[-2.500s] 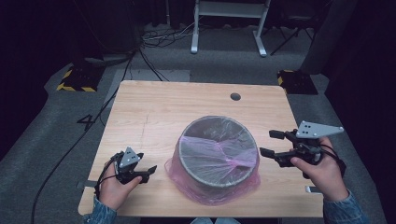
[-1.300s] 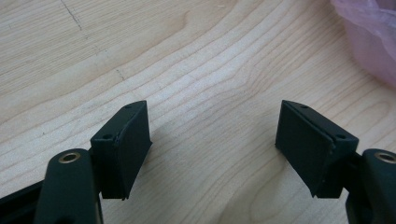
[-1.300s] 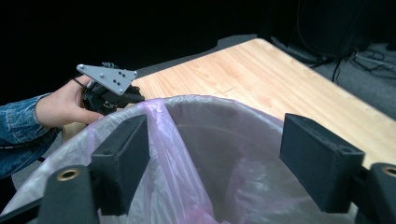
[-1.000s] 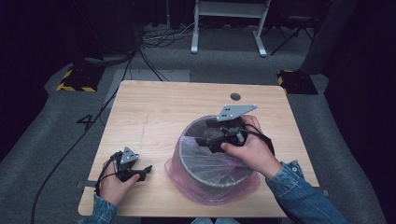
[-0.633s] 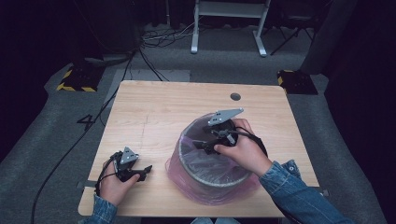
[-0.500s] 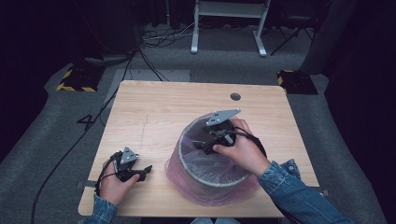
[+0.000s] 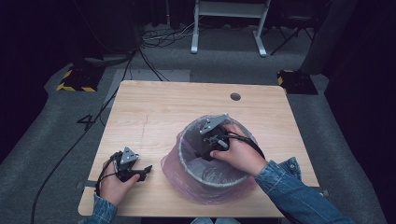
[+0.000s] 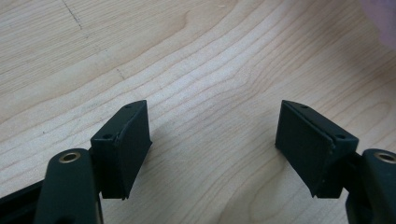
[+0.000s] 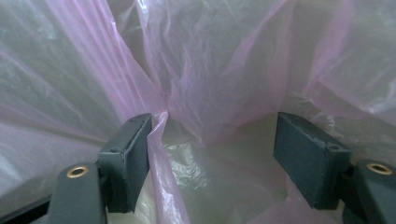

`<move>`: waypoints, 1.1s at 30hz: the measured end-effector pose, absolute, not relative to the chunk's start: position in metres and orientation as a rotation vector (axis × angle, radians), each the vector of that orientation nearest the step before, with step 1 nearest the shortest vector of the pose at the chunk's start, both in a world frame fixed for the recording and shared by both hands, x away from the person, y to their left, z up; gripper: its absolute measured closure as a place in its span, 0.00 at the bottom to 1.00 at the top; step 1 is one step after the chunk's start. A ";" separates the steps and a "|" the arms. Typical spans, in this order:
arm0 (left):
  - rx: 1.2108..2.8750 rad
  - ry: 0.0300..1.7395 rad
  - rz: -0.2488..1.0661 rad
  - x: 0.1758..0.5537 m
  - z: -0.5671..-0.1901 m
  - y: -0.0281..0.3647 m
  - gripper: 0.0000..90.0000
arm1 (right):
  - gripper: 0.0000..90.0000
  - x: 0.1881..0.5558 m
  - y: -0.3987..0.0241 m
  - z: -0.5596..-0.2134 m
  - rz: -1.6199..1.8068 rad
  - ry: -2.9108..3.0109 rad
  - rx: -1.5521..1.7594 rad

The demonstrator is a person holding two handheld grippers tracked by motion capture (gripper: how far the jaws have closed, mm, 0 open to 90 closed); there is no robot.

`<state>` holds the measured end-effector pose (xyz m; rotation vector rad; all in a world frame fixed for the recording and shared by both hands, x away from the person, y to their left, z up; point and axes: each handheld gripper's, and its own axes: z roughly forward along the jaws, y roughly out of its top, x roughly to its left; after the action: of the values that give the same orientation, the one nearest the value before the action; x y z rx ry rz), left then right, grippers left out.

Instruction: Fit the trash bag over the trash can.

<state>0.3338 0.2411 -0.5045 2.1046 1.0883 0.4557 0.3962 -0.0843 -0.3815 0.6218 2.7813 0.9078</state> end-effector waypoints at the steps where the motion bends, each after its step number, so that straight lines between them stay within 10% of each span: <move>1: 2.105 1.089 0.456 0.334 -0.505 0.241 0.29 | 0.32 0.396 -0.084 -0.383 0.895 2.791 0.619; 20: 2.104 1.093 0.458 0.333 -0.504 0.241 0.29 | 0.27 0.395 -0.074 -0.400 0.680 2.898 0.627; 33: 2.104 1.093 0.456 0.333 -0.504 0.241 0.29 | 0.31 0.383 -0.091 -0.330 1.064 2.772 0.673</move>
<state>0.3335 0.2409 -0.5044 2.1042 1.0930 0.4558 0.3831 -0.0910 -0.3297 0.6729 2.7723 1.0637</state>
